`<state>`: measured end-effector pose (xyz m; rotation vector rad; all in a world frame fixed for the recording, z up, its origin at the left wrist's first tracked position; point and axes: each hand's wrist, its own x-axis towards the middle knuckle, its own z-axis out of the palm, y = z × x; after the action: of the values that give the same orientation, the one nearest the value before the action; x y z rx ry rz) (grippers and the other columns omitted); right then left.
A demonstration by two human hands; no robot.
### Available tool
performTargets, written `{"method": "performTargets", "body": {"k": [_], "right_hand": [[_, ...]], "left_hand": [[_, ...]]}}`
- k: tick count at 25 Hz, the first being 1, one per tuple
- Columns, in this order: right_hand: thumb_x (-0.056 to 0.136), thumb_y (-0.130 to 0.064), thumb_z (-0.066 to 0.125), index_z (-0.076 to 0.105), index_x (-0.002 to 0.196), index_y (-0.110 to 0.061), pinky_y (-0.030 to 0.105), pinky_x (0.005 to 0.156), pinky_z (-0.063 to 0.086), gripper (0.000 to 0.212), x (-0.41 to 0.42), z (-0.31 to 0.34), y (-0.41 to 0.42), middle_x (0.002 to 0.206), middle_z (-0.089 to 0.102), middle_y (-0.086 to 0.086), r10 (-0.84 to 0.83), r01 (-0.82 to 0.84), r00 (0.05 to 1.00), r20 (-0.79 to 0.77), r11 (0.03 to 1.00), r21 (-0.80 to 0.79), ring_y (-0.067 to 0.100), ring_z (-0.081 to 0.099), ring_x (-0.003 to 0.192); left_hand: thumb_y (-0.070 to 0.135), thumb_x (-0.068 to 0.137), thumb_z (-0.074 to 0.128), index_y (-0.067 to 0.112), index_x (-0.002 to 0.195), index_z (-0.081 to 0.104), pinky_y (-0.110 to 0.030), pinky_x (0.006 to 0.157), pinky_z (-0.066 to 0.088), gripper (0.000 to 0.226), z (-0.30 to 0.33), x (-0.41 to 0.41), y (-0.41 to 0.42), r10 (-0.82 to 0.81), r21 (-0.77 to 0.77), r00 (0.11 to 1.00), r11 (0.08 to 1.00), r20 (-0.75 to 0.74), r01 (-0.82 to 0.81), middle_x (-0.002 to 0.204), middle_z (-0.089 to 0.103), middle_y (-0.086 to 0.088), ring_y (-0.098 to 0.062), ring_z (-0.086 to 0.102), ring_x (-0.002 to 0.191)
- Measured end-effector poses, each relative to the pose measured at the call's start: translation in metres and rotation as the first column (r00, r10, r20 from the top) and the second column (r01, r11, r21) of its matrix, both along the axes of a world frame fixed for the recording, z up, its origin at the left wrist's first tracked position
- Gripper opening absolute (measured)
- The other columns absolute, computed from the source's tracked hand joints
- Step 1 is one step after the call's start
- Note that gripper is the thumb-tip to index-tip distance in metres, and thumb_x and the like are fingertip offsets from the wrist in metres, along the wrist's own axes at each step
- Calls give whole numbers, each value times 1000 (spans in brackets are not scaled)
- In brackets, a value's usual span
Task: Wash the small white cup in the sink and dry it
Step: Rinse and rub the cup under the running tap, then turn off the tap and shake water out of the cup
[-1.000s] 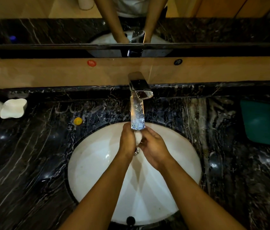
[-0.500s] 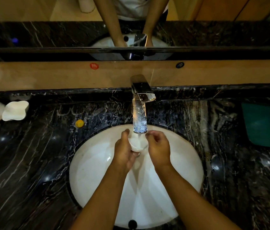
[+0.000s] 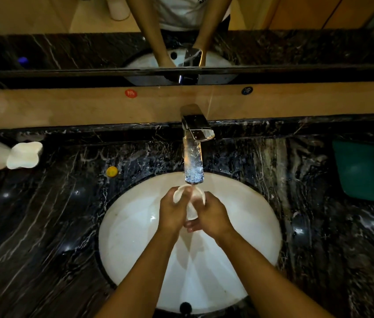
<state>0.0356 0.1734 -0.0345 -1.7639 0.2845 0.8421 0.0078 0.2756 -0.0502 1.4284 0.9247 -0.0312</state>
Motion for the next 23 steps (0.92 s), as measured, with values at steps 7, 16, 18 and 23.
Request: {"method": "performTargets", "body": {"k": [7,16,18,23], "right_hand": [[95,-34,62,67,104,-15,33,72,54,21,8,9,-13,100,69,6,67,16,953,297,963,-270,22,66,89],[105,-39,49,62,75,-11,18,43,32,43,76,114,15,65,56,4,-216,133,921,325,956,261,7,39,45],[104,-33,53,57,67,-16,21,44,31,41,80,119,17,63,55,4,-208,110,913,351,954,279,9,38,46],[103,-34,56,64,77,-4,24,47,31,40,82,109,9,66,54,6,-145,58,900,411,974,218,11,38,52]], "left_hand": [[11,105,47,1,128,60,-44,64,62,28,-4,-3,7,71,-493,996,866,-53,-88,121,67,-25,-42,67,107],[-22,87,49,1,110,59,-61,86,57,34,2,-16,15,96,-538,995,837,-38,-101,117,58,-17,-45,59,108],[-22,87,48,-2,117,57,-60,87,58,37,2,-16,16,110,-549,993,827,-51,-120,121,55,-18,-48,56,116],[-21,82,47,-6,128,53,-60,86,59,49,-3,-18,20,137,-555,989,818,-64,-149,136,49,-24,-51,53,121]]}}
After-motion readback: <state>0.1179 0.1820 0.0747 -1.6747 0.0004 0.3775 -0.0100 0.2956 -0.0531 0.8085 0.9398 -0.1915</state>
